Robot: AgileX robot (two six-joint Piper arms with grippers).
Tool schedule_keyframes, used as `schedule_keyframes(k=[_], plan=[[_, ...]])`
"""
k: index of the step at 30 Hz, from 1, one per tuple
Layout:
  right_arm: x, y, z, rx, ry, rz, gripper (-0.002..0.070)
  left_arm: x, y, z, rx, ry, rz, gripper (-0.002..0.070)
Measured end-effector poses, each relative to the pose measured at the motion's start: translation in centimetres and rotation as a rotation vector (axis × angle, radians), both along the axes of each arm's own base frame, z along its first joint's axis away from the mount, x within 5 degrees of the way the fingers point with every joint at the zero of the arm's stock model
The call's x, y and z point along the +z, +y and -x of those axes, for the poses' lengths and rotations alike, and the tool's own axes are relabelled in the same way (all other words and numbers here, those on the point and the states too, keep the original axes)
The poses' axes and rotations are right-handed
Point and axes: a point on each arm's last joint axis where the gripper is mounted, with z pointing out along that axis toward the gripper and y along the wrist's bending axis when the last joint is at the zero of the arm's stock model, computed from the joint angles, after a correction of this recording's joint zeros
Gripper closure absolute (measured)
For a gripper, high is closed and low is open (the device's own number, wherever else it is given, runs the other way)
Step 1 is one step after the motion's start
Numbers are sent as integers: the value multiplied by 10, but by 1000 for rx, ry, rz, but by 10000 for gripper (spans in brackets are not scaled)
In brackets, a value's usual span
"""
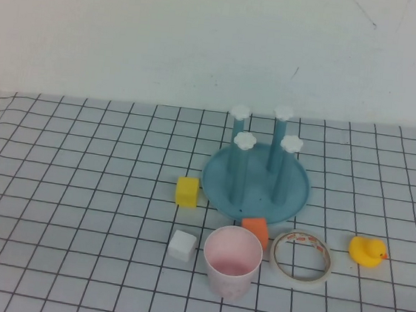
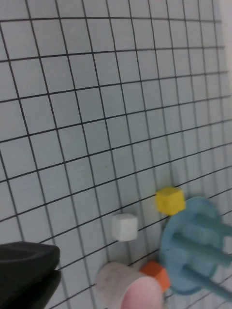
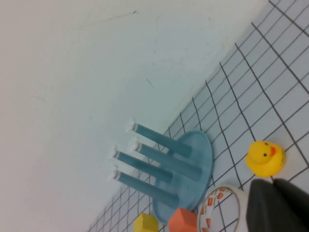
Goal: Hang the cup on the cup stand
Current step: Pick up the cup from the table
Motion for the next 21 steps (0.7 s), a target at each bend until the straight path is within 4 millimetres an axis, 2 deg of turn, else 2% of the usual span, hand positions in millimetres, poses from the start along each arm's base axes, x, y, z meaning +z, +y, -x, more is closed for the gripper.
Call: schedule_keyframes(k=[4,9,14,21], plan=[[0,1,0,9,3,-12,678,35,-6,-36,-177,108,-152,676],[-4,5,2,57,45,1,678,59,-11,-84,-280,198,-224,676],[-7,7,2,90,66,71,678,50,-41,-131,-424,334,-344,676],[-7,7,3,102,67,102,678,32,-107,-164,-539,397,-573,676]])
